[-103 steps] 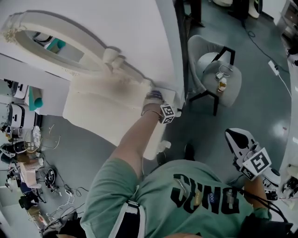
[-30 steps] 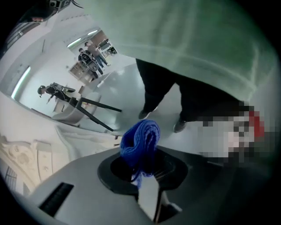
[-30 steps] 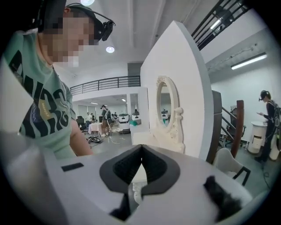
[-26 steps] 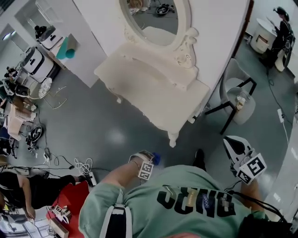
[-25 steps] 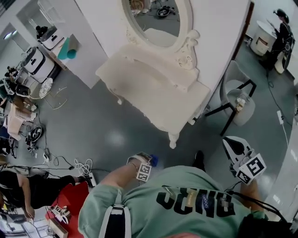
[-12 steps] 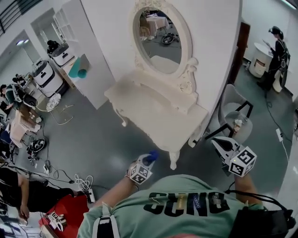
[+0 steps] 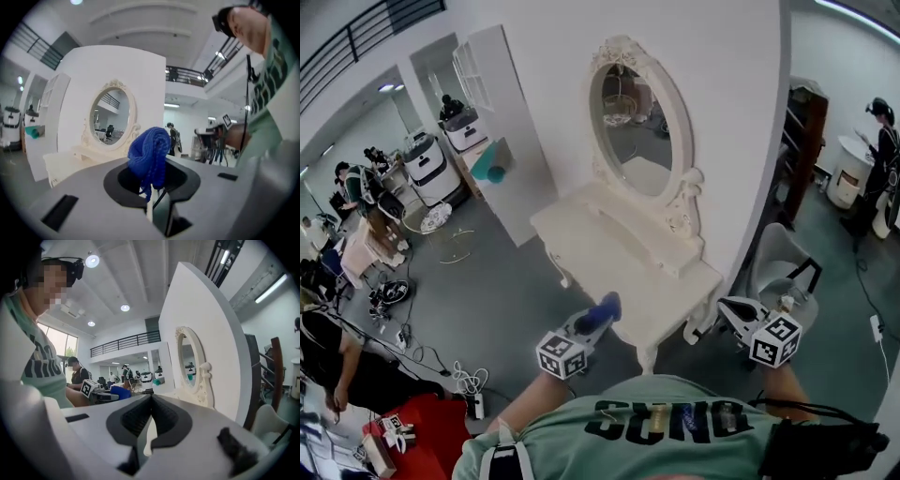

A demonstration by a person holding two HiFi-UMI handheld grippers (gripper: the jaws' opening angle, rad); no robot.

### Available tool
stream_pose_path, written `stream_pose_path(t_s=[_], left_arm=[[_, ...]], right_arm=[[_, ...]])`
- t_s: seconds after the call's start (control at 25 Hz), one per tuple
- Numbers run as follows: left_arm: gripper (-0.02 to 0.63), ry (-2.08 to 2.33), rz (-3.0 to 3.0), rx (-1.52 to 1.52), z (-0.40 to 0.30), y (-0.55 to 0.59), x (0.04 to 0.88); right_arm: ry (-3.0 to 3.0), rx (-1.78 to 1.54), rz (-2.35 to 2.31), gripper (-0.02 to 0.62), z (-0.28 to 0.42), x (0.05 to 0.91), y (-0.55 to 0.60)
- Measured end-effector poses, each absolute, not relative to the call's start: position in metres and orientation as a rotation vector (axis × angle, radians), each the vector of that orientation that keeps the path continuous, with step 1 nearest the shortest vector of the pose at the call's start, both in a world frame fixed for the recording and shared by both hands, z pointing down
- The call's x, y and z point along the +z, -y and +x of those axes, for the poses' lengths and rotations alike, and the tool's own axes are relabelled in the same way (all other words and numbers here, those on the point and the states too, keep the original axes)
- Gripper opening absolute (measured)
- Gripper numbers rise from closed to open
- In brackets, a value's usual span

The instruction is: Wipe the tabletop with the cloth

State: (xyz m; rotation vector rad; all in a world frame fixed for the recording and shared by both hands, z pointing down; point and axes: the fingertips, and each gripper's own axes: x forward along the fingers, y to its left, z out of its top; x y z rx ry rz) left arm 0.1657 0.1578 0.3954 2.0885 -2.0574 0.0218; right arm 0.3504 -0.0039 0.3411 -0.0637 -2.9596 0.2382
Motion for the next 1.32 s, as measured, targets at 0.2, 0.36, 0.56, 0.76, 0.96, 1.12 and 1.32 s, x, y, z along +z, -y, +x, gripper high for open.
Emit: stream_pose_path(t_s=[0.2,0.36,0.56,0.76,0.96,1.12,1.32], left_arm=[[0.086,2.046,2.122,-0.197,0.153,-0.157,0.345],[0.084,2.009,2.171,-0.227,0.134,-0.170,0.334],[0.086,1.930,2.219,-0.156,0.122,-0.191,0.350],[0.086,1.874,2.221,-0.196,0.102,-0.201,0.358],[0.086,1.844,2.228,-0.230,0.091,-0.205,0.358],[0.086,1.829,2.224,-0.253,0.088,-0.203,0.359],[0.086,1.829,2.232,-0.280,0.085,-0.195,0.351]], right_arm=[[2.983,0.258,-0.084,0.011,0.322,0.336,0.007],[3.005,0.256,0.017,0.011,0.295,0.334,0.005],[2.995,0.331,0.044,0.011,0.271,0.350,-0.023],[3.000,0.262,0.069,0.011,0.252,0.340,-0.037],[2.988,0.241,0.060,0.011,0.241,0.339,-0.049],[2.974,0.233,0.052,0.011,0.238,0.339,-0.048],[2.971,0.202,0.023,0.011,0.231,0.331,-0.044]])
